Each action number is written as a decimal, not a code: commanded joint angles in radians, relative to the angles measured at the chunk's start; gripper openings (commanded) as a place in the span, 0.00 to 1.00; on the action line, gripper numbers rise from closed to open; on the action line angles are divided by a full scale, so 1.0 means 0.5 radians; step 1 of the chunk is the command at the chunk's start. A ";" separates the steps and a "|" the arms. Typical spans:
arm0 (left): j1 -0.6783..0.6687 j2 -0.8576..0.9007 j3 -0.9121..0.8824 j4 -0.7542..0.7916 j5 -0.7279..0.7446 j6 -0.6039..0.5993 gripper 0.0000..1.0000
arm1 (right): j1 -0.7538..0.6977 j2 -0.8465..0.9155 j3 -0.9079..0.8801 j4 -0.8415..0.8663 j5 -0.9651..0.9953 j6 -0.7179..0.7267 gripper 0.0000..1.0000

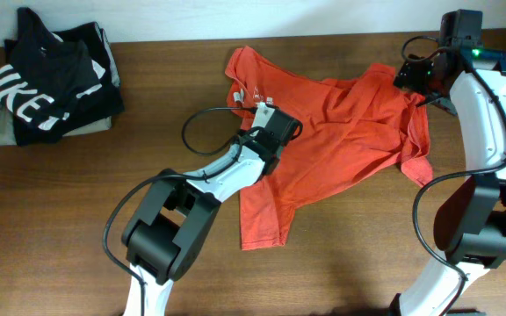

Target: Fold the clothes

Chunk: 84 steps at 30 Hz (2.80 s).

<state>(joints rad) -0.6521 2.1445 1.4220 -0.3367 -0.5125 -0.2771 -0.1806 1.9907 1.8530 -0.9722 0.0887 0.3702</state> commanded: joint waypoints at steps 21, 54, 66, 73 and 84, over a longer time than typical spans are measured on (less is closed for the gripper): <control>0.697 -0.184 0.040 -0.674 -0.133 -0.099 0.01 | 0.007 -0.010 -0.005 -0.001 0.011 0.018 0.99; 0.805 -0.151 0.038 -1.163 0.523 0.002 0.60 | 0.007 -0.010 -0.005 -0.001 0.011 0.018 0.99; 0.999 -0.161 0.106 -1.345 0.484 -0.156 0.50 | 0.007 -0.010 -0.005 -0.001 0.011 0.018 0.99; 1.091 -0.161 0.541 -1.656 0.487 -0.156 0.52 | 0.007 -0.010 -0.005 -0.001 0.011 0.018 0.99; 0.774 -0.164 0.539 -2.090 1.203 -0.134 0.81 | 0.007 -0.010 -0.005 -0.001 0.011 0.018 0.99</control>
<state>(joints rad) -0.2062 2.0556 1.7523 -1.3735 0.0311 -0.3447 -0.1806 1.9907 1.8530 -0.9726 0.0883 0.3702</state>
